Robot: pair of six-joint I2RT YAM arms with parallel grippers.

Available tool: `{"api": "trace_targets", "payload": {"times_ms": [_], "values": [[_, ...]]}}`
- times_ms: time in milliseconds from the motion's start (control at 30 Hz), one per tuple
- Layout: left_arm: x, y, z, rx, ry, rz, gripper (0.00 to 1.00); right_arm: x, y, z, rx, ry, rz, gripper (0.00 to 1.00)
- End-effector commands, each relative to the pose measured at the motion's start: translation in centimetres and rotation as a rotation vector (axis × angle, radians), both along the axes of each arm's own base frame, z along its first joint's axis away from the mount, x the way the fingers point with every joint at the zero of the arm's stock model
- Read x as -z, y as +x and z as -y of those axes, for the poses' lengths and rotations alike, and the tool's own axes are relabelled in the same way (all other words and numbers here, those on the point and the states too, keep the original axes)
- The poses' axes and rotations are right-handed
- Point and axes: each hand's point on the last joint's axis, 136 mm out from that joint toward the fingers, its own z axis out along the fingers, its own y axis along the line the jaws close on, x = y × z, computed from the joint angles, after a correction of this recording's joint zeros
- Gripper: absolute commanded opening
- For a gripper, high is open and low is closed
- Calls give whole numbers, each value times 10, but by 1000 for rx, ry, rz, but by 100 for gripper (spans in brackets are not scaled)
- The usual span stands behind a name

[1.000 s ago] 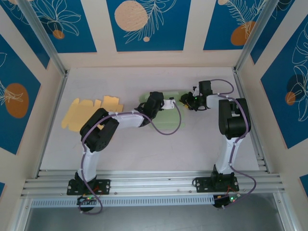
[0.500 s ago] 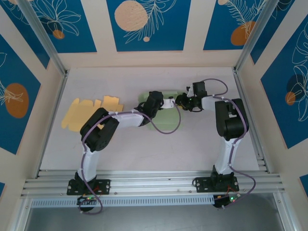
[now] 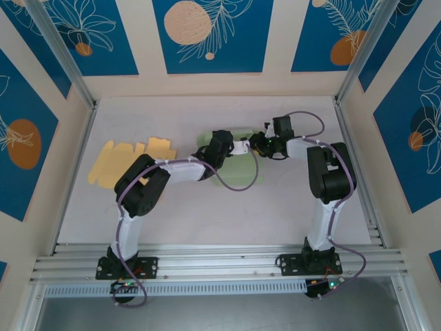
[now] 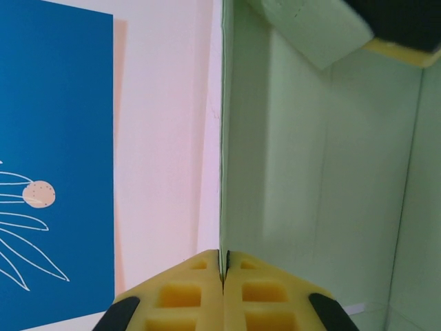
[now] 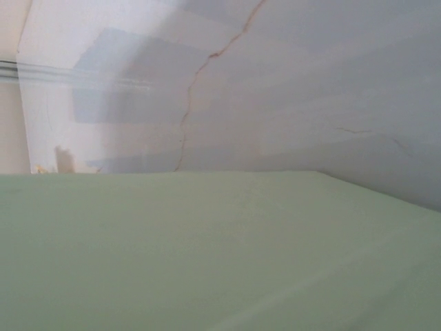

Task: Fold the paper box

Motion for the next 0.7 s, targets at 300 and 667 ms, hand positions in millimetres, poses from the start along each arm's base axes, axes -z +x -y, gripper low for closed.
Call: {"api": "trace_targets", "payload": {"times_ms": [300, 667], "values": [[9, 1, 6, 4, -18, -22, 0, -29, -10, -5, -24, -1, 71, 39], [12, 1, 6, 2, -11, -21, 0, -20, -21, 3, -14, -38, 34, 40]]}}
